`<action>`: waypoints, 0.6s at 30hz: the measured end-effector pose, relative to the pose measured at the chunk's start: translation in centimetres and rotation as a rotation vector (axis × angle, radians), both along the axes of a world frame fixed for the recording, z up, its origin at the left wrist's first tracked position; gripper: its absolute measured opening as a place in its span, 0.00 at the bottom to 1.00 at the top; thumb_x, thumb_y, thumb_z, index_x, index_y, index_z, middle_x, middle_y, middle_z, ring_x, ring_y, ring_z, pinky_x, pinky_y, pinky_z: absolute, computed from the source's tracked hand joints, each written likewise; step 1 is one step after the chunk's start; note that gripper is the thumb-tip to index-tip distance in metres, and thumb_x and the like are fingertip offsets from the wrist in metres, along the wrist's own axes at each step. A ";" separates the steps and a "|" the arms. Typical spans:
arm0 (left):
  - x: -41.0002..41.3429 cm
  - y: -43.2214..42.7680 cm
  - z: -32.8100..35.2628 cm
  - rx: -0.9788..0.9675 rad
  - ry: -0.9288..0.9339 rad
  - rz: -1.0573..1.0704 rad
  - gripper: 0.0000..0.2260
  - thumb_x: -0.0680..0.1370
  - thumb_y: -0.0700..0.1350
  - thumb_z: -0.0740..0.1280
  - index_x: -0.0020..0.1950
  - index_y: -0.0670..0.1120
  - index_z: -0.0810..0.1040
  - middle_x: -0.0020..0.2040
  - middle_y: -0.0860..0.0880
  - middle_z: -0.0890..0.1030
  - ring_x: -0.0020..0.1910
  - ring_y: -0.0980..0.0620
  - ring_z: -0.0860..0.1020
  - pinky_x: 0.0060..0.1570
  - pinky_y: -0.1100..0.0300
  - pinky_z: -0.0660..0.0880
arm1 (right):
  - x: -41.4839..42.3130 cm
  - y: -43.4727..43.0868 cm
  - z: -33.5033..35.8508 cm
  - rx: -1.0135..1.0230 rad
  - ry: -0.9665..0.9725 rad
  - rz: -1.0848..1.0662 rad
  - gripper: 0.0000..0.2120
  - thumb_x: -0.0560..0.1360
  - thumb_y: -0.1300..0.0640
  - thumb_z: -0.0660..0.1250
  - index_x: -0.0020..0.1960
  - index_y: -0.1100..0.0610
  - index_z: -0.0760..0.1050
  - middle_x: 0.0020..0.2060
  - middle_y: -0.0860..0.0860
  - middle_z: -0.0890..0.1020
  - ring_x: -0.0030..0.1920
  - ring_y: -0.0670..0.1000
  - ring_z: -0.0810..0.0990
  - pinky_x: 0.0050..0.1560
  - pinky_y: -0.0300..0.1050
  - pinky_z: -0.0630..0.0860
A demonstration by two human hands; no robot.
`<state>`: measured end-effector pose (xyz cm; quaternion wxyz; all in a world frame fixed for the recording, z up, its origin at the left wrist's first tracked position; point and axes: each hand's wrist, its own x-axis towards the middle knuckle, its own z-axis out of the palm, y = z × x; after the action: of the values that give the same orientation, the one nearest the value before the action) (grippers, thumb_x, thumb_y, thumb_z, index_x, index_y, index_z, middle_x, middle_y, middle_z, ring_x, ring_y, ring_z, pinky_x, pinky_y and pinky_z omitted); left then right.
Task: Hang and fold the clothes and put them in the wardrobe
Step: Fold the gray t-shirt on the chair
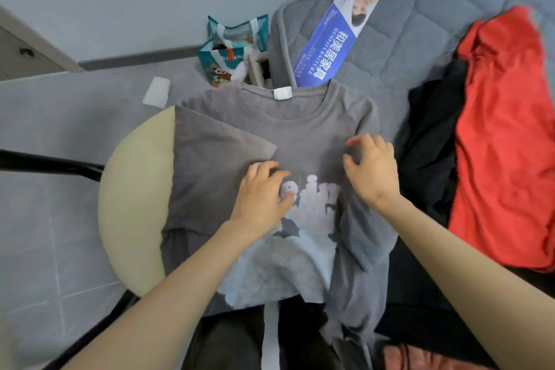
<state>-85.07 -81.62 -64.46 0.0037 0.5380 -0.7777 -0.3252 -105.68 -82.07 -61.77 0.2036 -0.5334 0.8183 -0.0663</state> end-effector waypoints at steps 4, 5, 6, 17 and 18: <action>-6.8 2.8 0.6 0.067 0.070 0.054 0.19 0.75 0.55 0.66 0.64 0.51 0.75 0.64 0.50 0.71 0.63 0.47 0.66 0.61 0.56 0.63 | -5.9 4.4 0.2 0.162 -0.101 -0.215 0.18 0.77 0.57 0.63 0.66 0.62 0.68 0.63 0.60 0.72 0.62 0.62 0.70 0.60 0.52 0.67; -8.0 3.5 0.5 0.151 0.077 0.030 0.25 0.73 0.58 0.68 0.67 0.52 0.71 0.66 0.50 0.69 0.65 0.47 0.66 0.63 0.55 0.64 | -6.9 5.2 0.0 0.202 -0.146 -0.237 0.20 0.78 0.57 0.63 0.67 0.63 0.67 0.64 0.61 0.73 0.63 0.61 0.72 0.61 0.51 0.68; -9.0 4.1 0.3 0.263 0.083 -0.005 0.34 0.70 0.61 0.70 0.71 0.52 0.65 0.69 0.50 0.67 0.68 0.46 0.64 0.65 0.53 0.65 | -7.7 5.7 -0.3 0.235 -0.203 -0.244 0.22 0.78 0.57 0.63 0.69 0.63 0.65 0.65 0.61 0.73 0.64 0.60 0.72 0.63 0.50 0.68; -11.4 8.2 -1.2 0.160 -0.077 -0.216 0.47 0.63 0.63 0.75 0.74 0.55 0.53 0.65 0.49 0.63 0.64 0.46 0.66 0.58 0.52 0.71 | -9.6 5.9 -1.7 0.153 -0.907 -0.541 0.10 0.77 0.55 0.66 0.56 0.59 0.77 0.54 0.54 0.82 0.50 0.50 0.80 0.50 0.43 0.78; -11.3 8.3 -1.1 0.156 -0.042 -0.194 0.42 0.64 0.62 0.74 0.72 0.55 0.57 0.64 0.50 0.64 0.63 0.47 0.68 0.54 0.55 0.71 | -9.7 6.0 -1.3 0.053 -0.925 -0.557 0.06 0.78 0.56 0.66 0.54 0.56 0.76 0.52 0.53 0.82 0.49 0.49 0.80 0.52 0.45 0.78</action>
<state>-96.33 -73.35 -65.54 -0.0860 0.4658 -0.7982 -0.3722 -115.41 -76.10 -63.07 0.5309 -0.2059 0.7551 -0.3249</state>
